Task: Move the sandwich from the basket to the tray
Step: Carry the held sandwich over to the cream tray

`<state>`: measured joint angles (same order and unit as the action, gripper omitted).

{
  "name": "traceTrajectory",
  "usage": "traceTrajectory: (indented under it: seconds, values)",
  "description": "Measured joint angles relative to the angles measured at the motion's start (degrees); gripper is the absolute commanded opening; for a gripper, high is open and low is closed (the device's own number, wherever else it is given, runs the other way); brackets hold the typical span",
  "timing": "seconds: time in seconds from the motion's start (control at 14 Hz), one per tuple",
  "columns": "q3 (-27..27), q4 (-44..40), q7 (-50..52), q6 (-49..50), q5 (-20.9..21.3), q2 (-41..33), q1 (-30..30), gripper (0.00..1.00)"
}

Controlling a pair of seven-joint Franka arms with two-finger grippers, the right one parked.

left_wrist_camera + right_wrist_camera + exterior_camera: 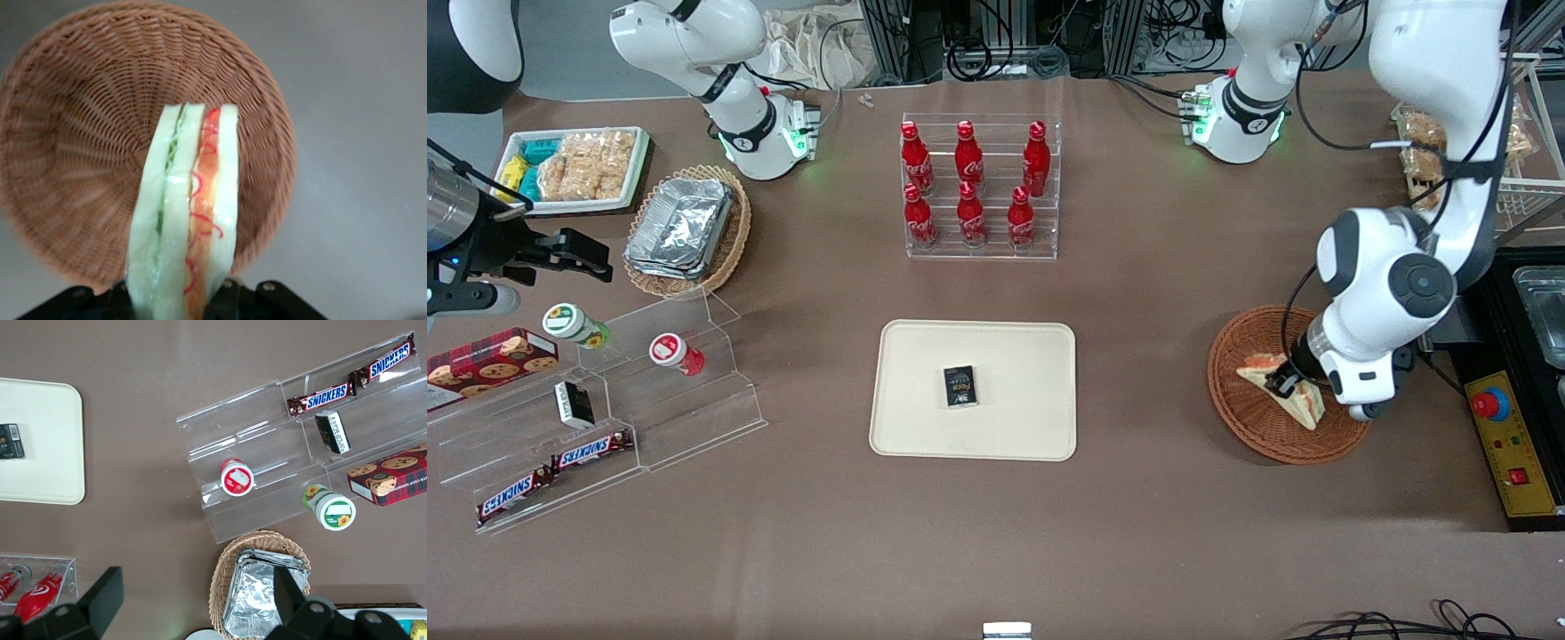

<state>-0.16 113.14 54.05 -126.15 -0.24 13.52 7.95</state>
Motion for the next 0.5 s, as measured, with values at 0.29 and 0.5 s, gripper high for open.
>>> traceTrajectory:
  seconds: [0.29, 0.5]
  values:
    - [-10.02, -6.99, -2.47, 10.46, 0.0, -1.87, 2.07, 0.0]
    - [-18.44, -7.75, -6.47, 9.34, 0.0, 0.66, 2.77, 0.0]
